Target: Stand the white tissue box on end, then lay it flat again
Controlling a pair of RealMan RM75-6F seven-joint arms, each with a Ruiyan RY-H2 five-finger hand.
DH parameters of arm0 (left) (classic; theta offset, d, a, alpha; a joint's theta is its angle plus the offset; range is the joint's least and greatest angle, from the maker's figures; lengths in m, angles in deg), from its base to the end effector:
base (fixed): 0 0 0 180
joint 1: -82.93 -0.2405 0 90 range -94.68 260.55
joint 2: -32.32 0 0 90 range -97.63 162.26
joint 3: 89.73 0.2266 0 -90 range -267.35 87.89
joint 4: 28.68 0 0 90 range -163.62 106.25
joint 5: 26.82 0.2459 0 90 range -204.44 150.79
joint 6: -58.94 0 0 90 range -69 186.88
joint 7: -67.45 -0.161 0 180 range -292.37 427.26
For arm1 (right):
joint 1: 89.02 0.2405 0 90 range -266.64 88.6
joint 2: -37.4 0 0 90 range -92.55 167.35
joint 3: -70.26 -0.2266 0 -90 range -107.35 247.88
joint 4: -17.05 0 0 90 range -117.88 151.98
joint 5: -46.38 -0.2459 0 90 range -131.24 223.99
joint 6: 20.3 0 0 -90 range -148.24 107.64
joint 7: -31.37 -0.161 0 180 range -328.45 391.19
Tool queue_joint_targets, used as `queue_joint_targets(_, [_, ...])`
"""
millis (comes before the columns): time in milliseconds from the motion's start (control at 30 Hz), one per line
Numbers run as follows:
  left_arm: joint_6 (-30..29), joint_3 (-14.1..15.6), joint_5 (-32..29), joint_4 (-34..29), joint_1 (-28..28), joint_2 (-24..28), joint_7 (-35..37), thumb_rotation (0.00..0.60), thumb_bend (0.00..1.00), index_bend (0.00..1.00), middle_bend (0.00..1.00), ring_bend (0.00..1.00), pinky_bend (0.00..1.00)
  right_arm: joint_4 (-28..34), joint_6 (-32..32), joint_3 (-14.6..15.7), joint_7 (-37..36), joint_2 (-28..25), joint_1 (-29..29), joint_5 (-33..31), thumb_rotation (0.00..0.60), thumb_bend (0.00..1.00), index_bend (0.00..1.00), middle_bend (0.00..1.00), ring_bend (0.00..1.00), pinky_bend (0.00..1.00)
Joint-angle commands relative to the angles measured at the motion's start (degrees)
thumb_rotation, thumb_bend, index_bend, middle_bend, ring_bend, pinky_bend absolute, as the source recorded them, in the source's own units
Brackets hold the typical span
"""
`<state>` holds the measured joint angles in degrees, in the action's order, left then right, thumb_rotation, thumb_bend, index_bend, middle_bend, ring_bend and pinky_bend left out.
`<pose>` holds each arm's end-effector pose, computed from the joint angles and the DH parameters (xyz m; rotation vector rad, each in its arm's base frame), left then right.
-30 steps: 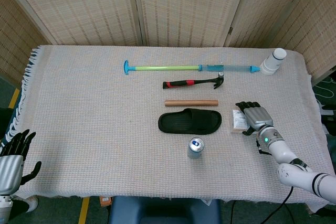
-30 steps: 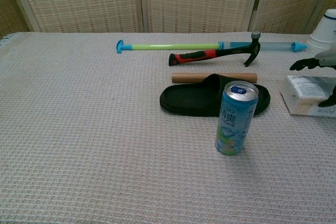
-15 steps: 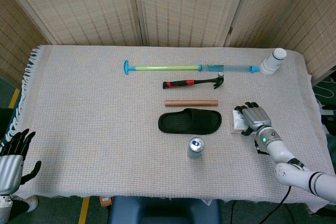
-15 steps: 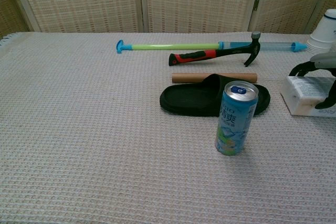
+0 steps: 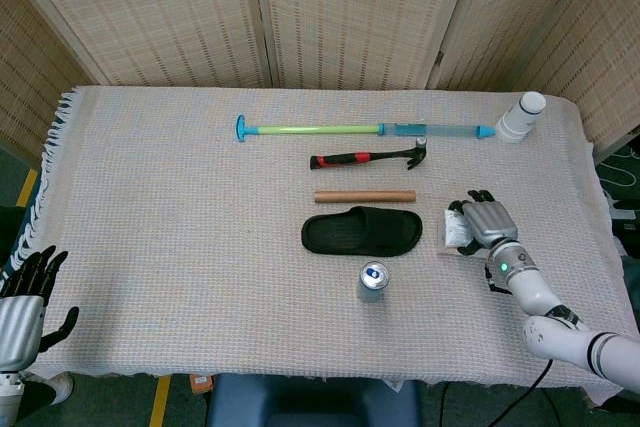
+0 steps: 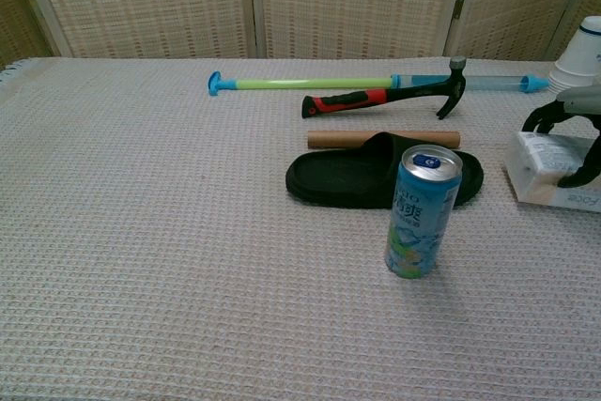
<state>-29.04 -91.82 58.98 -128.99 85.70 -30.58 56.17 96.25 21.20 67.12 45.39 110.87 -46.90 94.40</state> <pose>-0.2744 0.1829 0.1116 -1.3757 -0.8429 -0.8380 -0.2661 -0.3729 0.0168 1.7026 -1.1511 0.4841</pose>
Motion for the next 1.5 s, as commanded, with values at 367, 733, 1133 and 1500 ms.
queue_joint_targets(367, [-0.1,0.2,0.4,-0.1,0.0,-0.3,-0.7,0.600,0.34,0.07,0.00,0.00,0.16,-23.3,21.8,-0.1,-95.6,6.5,-13.0,46.2,0.600,0.17,0.38,0.41,0.21,0.00])
queue_joint_targets(733, [0.4,-0.3,-0.6,0.3,0.2,-0.4,-0.7,0.600,0.34,0.07,0.00,0.00,0.15,-56.8,30.6,7.0,-122.2,22.0,-13.6,51.8,0.600,0.17,0.38,0.41,0.21,0.00])
queue_joint_targets(1133, [1.0,-0.4,-1.3,0.6,0.4,-0.5,-0.7,0.600,0.34,0.07,0.00,0.00,0.15,-65.2,29.0,9.3,-126.2,26.8,-13.0,51.9,0.600,0.17,0.38,0.41,0.22,0.00])
queue_joint_targets(1500, [1.2,-0.4,-1.2,0.6,0.6,-0.6,-0.8,0.600,0.34,0.07,0.00,0.00,0.15,-65.9,28.1,12.1,-119.3,25.4,-13.8,52.8,0.600,0.18,0.38,0.41,0.21,0.00])
